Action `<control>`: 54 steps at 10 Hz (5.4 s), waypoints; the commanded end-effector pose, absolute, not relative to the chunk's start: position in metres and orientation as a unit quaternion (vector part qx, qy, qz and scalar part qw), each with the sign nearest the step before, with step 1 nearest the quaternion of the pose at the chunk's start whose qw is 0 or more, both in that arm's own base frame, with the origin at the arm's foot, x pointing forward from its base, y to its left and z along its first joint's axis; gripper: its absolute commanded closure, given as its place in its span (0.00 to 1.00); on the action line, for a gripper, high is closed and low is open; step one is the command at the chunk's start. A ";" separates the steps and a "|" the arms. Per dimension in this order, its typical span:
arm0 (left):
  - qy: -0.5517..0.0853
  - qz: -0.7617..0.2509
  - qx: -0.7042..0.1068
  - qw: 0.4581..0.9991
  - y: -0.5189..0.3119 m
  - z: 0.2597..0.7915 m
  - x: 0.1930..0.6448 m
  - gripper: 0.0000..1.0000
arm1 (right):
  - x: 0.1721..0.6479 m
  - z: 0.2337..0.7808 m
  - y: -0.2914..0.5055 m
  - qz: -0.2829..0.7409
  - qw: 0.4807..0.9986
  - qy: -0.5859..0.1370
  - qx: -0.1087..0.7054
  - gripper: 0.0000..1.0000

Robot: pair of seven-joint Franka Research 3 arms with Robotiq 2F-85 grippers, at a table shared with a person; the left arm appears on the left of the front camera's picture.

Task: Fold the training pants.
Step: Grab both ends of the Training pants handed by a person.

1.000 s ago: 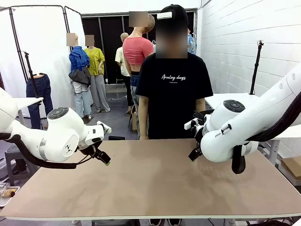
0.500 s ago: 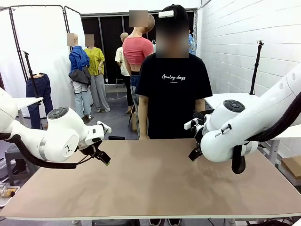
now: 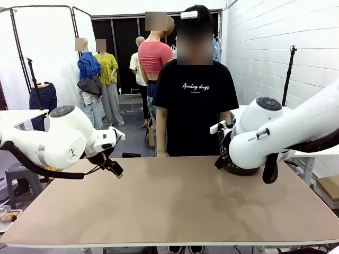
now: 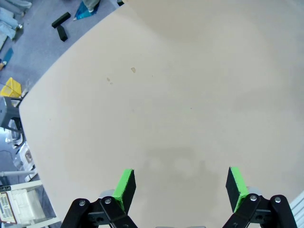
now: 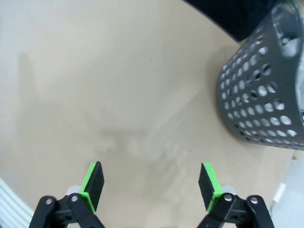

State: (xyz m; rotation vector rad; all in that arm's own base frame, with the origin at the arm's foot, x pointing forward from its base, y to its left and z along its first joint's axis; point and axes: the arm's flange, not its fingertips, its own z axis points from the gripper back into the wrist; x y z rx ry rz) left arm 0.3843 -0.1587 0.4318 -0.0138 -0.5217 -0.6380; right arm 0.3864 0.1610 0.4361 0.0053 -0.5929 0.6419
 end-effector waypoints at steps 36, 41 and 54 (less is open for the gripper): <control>-0.315 -0.337 0.037 0.887 -0.175 0.563 0.319 0.00 | 0.311 0.574 0.137 0.317 0.895 -0.308 -0.068 0.00; -0.315 -0.337 0.037 0.887 -0.175 0.563 0.319 0.00 | 0.311 0.574 0.137 0.317 0.895 -0.308 -0.068 0.00; -0.315 -0.337 0.037 0.887 -0.175 0.563 0.319 0.00 | 0.311 0.574 0.137 0.317 0.895 -0.308 -0.068 0.00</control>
